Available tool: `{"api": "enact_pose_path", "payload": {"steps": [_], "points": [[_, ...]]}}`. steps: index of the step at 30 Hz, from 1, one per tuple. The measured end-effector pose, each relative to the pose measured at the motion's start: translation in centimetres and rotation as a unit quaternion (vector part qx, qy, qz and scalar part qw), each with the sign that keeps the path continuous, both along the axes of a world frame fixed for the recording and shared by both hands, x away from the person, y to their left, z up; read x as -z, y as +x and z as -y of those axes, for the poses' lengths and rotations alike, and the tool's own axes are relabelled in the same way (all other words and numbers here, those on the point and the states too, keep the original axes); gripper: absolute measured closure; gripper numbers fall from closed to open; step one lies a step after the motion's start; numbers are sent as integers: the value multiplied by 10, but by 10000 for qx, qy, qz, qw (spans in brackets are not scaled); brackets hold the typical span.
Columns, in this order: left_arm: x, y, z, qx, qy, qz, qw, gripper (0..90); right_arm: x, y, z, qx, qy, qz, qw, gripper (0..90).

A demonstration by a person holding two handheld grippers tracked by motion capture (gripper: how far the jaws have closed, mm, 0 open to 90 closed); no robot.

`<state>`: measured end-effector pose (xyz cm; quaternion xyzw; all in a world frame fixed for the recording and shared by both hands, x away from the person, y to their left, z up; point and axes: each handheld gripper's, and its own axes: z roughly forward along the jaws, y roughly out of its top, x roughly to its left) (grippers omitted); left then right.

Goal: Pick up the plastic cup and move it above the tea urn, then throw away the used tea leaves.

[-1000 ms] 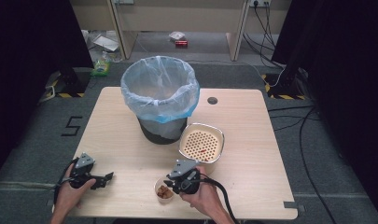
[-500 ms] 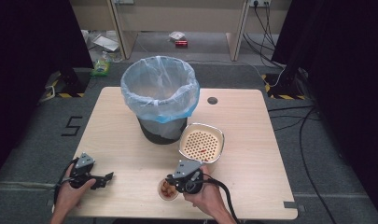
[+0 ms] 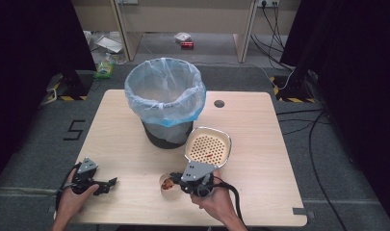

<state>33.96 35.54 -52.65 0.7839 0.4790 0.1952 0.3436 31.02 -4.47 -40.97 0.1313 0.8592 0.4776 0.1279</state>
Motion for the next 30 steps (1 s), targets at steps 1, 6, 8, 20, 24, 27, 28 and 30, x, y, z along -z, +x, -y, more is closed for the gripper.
{"api": "enact_pose_path", "payload": {"steps": [1,6,8,20,24,27,28,30], "points": [[0,0,0,2,4,1,10000,0,-5,-1,2,7,86,14,10000,867],[0,1,0,-8,2,-5,10000,0,-27,-3,16,41,348,152,9993,868],[0,1,0,-9,3,-5,10000,0,-29,-1,19,109,361,178,9991,868],[0,1,0,-6,8,-3,10000,0,-28,6,24,217,330,191,9990,868],[0,1,0,-7,10,-4,10000,0,-34,6,27,261,375,253,9986,868],[0,1,0,-6,8,-3,10000,0,-42,5,31,332,463,350,9978,868],[0,1,0,-7,8,-3,10000,0,-49,4,36,400,505,470,9968,867],[0,1,0,-6,10,-5,10000,0,-57,2,42,481,553,589,9956,867]]}}
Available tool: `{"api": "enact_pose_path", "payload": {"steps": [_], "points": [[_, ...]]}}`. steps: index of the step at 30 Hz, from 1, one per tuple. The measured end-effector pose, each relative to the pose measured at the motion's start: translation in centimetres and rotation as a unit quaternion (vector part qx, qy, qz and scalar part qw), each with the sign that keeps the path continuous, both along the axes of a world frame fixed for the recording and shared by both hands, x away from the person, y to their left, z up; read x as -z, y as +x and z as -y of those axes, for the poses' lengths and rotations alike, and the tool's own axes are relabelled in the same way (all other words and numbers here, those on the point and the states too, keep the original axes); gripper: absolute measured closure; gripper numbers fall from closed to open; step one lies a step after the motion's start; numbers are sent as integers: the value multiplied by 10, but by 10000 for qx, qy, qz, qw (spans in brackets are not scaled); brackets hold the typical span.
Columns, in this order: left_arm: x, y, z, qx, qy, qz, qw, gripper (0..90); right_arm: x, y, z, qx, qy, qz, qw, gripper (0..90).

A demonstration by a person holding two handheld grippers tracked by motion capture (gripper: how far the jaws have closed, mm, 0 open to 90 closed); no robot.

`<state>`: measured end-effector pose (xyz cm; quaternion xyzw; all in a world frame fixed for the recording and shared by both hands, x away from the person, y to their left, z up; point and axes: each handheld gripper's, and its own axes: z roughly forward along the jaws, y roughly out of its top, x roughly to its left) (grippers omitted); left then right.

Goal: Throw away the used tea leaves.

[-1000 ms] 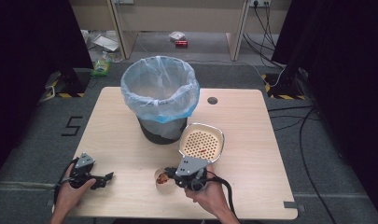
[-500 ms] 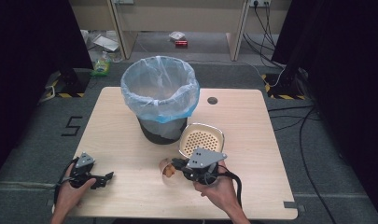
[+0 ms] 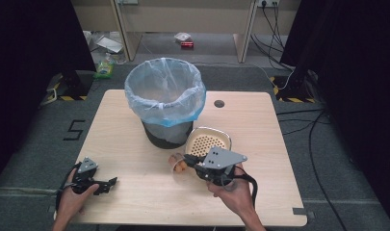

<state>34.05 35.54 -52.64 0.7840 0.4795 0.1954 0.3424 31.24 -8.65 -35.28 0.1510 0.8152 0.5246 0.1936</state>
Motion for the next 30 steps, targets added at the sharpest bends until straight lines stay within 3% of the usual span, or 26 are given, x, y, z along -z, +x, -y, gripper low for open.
{"api": "enact_pose_path", "payload": {"steps": [6,7,8,10,11,13,14,15,16,17,18,19,20,21,22,23,24,25,26,27,29,30], "points": [[0,0,0,-4,1,0,10000,0,-13,7,18,307,47,248,9992,867],[0,0,0,-4,2,0,10000,0,-18,13,25,493,-2,387,9980,868],[0,0,0,-4,2,0,10000,0,-18,13,25,493,-2,387,9980,868],[0,0,0,-3,1,0,10000,0,-21,20,32,667,-115,601,9959,868],[0,0,0,-4,0,0,10000,0,-23,29,36,864,-239,765,9930,868],[0,0,0,-4,-1,0,10000,0,-23,37,39,993,-383,1128,9879,868],[0,0,0,-4,-1,0,10000,0,-23,37,39,993,-383,1128,9879,868],[0,0,0,-4,1,0,10000,0,-20,45,40,1101,-599,1493,9808,867],[0,0,0,-4,1,0,10000,0,-19,48,40,1178,-741,1681,9759,868],[0,0,0,-3,0,0,10000,0,-19,48,40,1178,-741,1681,9759,868],[0,0,0,-4,-2,1,10000,0,-16,51,40,1275,-906,1843,9704,868],[0,0,0,-4,-2,2,10000,0,-11,57,39,1358,-1294,2270,9557,869],[0,0,0,-4,-2,2,10000,0,-11,57,39,1358,-1294,2270,9557,869],[0,0,0,-5,-5,3,10000,0,-7,61,39,1417,-1474,2503,9463,869],[0,0,0,-5,-5,3,10000,0,-7,61,39,1417,-1474,2503,9463,869],[0,0,0,-5,-2,3,10000,0,-5,64,40,1401,-1531,2668,9411,869],[0,0,0,-5,0,0,10000,0,-2,66,39,1385,-1740,3039,9264,869],[0,0,0,-5,0,0,10000,0,-2,66,39,1385,-1740,3039,9264,869],[0,0,0,-4,1,0,10000,0,1,66,38,1385,-2003,3542,9029,870],[0,0,0,-4,1,0,10000,0,3,65,38,1331,-2166,3880,8859,873],[0,0,0,-3,1,0,10000,0,7,63,36,1332,-2325,4212,8665,872],[0,0,0,-4,-1,2,10000,0,11,61,35,1262,-2402,4460,8529,874]]}}
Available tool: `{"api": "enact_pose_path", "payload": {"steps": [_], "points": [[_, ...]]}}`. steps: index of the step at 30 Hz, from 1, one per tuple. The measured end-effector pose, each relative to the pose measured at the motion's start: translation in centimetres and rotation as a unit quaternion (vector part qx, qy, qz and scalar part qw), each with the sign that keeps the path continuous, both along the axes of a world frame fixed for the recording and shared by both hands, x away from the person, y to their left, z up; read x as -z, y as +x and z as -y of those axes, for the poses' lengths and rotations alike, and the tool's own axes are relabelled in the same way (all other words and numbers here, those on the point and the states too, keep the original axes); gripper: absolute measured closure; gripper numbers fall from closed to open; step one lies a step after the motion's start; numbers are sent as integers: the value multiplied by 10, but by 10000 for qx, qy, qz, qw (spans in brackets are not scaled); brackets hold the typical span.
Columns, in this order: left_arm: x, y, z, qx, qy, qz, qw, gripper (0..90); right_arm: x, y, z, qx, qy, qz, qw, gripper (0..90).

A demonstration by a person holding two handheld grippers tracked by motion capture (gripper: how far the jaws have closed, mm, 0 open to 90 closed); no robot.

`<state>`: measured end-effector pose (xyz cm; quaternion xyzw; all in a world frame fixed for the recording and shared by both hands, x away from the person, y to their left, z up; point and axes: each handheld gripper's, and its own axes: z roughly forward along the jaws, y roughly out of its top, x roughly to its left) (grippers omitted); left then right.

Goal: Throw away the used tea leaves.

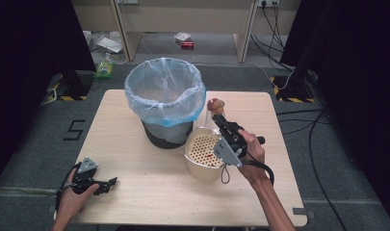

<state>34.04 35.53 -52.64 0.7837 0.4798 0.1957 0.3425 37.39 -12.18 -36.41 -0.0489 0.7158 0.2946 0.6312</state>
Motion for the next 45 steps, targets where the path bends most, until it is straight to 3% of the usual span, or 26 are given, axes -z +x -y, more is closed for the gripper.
{"api": "enact_pose_path", "payload": {"steps": [1,2,3,4,5,6,7,9,10,13,16,20,21,22,24,27,28,29,32,33,34,36,40,41,44,45], "points": [[0,0,0,0,0,0,10000,0,0,0,0,0,0,0,10000,874],[0,0,0,0,1,0,10000,0,8,-4,-3,1,-267,335,9991,875],[0,0,0,0,1,-2,10000,0,8,-4,-3,1,-267,335,9991,875],[0,0,0,-1,0,0,10000,0,13,-5,-4,-27,-352,499,9981,875],[0,0,0,1,1,0,10000,0,23,-7,-6,11,-497,767,9958,876],[0,0,0,0,0,1,10000,0,30,-8,-7,48,-460,829,9955,876],[0,0,0,1,1,1,10000,0,32,-8,-8,15,-681,1055,9921,876],[0,0,0,-1,-1,2,10000,0,35,-9,-9,-6,-721,1174,9905,876],[0,0,0,1,-1,1,10000,0,39,-11,-11,22,-568,1286,9901,877],[0,0,0,-1,-2,2,10000,0,42,-10,-14,48,-687,1420,9875,877],[0,0,0,0,1,1,10000,0,44,-6,-15,94,-563,1370,9889,877],[0,0,0,-1,0,2,10000,0,47,-7,-16,74,-561,1486,9873,877],[0,0,0,0,-1,2,10000,0,46,-8,-17,25,-717,1605,9844,877],[0,0,0,-1,-1,2,10000,0,48,-10,-16,18,-514,1688,9843,877],[0,0,0,0,0,2,10000,0,47,-13,-18,-13,-729,1837,9803,877],[0,0,0,1,2,1,10000,0,49,-12,-18,50,-634,1831,9810,877],[0,0,0,0,1,1,10000,0,50,-10,-18,34,-745,1814,9806,878],[0,0,0,1,-4,4,10000,0,46,-12,-18,2,-545,1875,9808,878],[0,0,0,0,0,2,10000,0,49,-11,-19,-12,-631,1783,9819,877],[0,0,0,-1,1,2,10000,0,47,-13,-19,-64,-544,1845,9813,878],[0,0,0,0,0,1,10000,0,47,-11,-17,51,-424,1791,9829,877],[0,0,0,0,1,2,10000,0,49,-11,-18,49,-519,1751,9832,877],[0,0,0,-1,0,1,10000,0,42,-12,-15,103,-295,1806,9831,877],[0,0,0,-1,0,1,10000,0,41,-10,-14,122,-214,1689,9853,877],[0,0,0,-9,-12,6,10000,0,41,-11,-14,115,-163,1687,9855,877],[0,0,0,-1,-1,1,10000,0,40,-12,-14,85,-103,1574,9874,877]]}}
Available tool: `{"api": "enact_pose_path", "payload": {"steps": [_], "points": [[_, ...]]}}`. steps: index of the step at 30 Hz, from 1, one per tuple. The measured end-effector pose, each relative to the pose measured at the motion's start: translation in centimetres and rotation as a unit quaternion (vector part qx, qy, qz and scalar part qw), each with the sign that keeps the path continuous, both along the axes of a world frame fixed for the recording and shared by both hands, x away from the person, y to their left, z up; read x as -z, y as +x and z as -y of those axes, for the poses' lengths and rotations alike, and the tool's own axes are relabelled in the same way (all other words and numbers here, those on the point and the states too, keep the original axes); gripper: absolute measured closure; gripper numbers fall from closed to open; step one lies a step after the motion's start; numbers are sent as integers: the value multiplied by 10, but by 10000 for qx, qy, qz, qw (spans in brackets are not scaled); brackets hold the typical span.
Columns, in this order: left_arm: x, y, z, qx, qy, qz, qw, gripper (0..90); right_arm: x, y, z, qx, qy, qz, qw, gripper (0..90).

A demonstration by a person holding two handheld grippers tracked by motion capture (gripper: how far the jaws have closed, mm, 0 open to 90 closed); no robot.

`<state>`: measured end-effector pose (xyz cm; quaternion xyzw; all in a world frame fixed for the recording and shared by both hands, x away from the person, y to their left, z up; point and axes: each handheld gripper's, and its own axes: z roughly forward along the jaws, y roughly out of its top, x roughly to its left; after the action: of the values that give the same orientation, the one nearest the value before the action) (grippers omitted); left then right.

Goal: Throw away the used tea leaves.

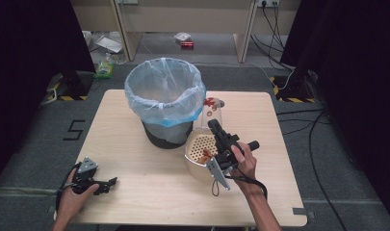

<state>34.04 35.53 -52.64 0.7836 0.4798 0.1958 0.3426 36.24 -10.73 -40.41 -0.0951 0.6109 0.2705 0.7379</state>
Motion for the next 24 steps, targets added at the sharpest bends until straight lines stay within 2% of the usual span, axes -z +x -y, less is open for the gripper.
{"api": "enact_pose_path", "payload": {"steps": [1,3,4,5,7,8,9,10,11,12,13,14,15,16,17,18,19,20,21,22,23,24], "points": [[0,0,0,-6,-7,4,10000,0,2,-1,-1,-19,-41,-73,10000,877],[0,0,0,-6,-4,4,10000,0,-2,-3,-1,-105,31,-11,9999,878],[0,0,0,0,2,0,10000,0,-1,-4,0,-70,324,-128,9994,877],[0,0,0,-1,1,1,10000,0,-2,-2,-1,-46,32,-176,9998,877],[0,0,0,-11,-15,7,10000,0,-4,-4,1,-49,104,-98,9999,877],[0,0,0,0,1,0,10000,0,-2,-3,0,-1,-153,-81,9998,877],[0,0,0,-7,-6,4,10000,0,-2,-2,0,-32,-239,-124,9996,877],[0,0,0,-5,-2,2,10000,0,-2,-3,2,-69,47,-136,9999,877],[0,0,0,-8,-6,4,10000,0,-3,-2,3,-33,181,-133,9997,877],[0,0,0,-8,-6,4,10000,0,-3,-2,3,-33,181,-133,9997,877],[0,0,0,-5,-1,3,10000,0,1,0,1,49,-53,-179,9998,877],[0,0,0,-5,1,3,10000,0,3,-1,0,9,-129,-165,9998,877],[0,0,0,-5,-2,2,10000,0,2,-4,0,-84,115,-86,9999,877],[0,0,0,0,-3,3,10000,0,1,-5,-1,-40,-9,64,10000,877],[0,0,0,-5,-1,2,10000,0,4,-3,-4,60,-367,144,9992,877],[0,0,0,-5,-1,2,10000,0,4,-3,-4,60,-367,144,9992,877],[0,0,0,-6,-1,2,10000,0,3,-7,-3,-38,-173,296,9994,877],[0,0,0,-6,-3,2,10000,0,5,-5,-4,0,-162,240,9996,877],[0,0,0,-5,-2,1,10000,0,8,-3,-6,45,-337,126,9993,877],[0,0,0,-5,1,2,10000,0,8,-5,-5,-47,-244,137,9996,877],[0,0,0,-5,-1,2,10000,0,8,-3,-4,4,-104,6,9999,877],[0,0,0,-5,-2,2,10000,0,8,-3,-4,4,-104,6,9999,877]]}}
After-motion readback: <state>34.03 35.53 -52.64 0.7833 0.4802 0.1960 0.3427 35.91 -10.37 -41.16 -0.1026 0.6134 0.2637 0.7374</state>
